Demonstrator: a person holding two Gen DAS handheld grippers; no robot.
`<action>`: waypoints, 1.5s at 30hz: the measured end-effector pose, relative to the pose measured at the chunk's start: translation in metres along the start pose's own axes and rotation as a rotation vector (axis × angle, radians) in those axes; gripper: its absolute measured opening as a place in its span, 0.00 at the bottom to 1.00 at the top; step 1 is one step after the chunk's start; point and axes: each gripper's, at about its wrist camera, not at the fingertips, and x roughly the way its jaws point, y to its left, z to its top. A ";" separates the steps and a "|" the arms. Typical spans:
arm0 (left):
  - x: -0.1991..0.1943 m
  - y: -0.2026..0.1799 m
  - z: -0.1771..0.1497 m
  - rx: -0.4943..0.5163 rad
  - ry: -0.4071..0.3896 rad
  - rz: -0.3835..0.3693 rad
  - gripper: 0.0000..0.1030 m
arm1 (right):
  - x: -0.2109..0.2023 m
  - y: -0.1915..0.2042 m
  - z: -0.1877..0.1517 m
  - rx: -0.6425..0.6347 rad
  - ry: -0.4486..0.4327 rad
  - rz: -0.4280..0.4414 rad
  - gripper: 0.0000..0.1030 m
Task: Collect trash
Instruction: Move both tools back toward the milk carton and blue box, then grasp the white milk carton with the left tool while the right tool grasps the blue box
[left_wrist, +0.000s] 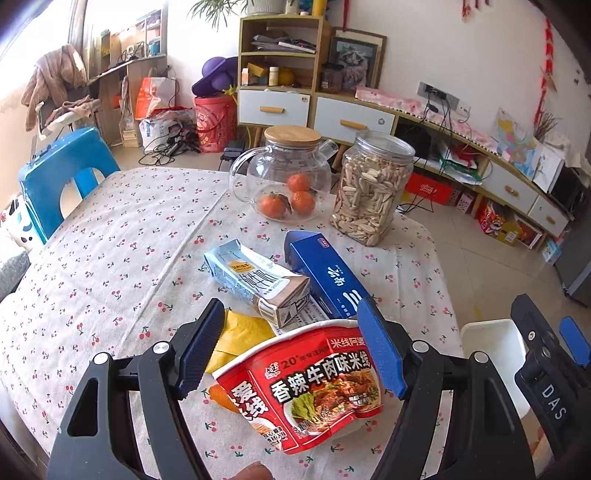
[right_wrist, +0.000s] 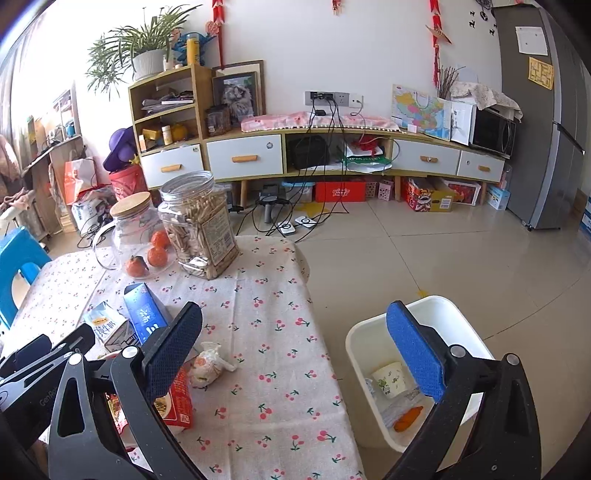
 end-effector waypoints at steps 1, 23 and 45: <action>0.004 0.007 0.002 -0.008 0.009 0.007 0.71 | 0.002 0.007 0.000 -0.013 -0.001 0.006 0.93; 0.150 0.084 0.054 -0.420 0.501 -0.078 0.71 | 0.041 0.057 -0.003 -0.121 0.112 0.123 0.93; 0.022 0.168 0.052 -0.502 0.200 -0.254 0.58 | 0.096 0.140 0.020 -0.465 0.415 0.414 0.93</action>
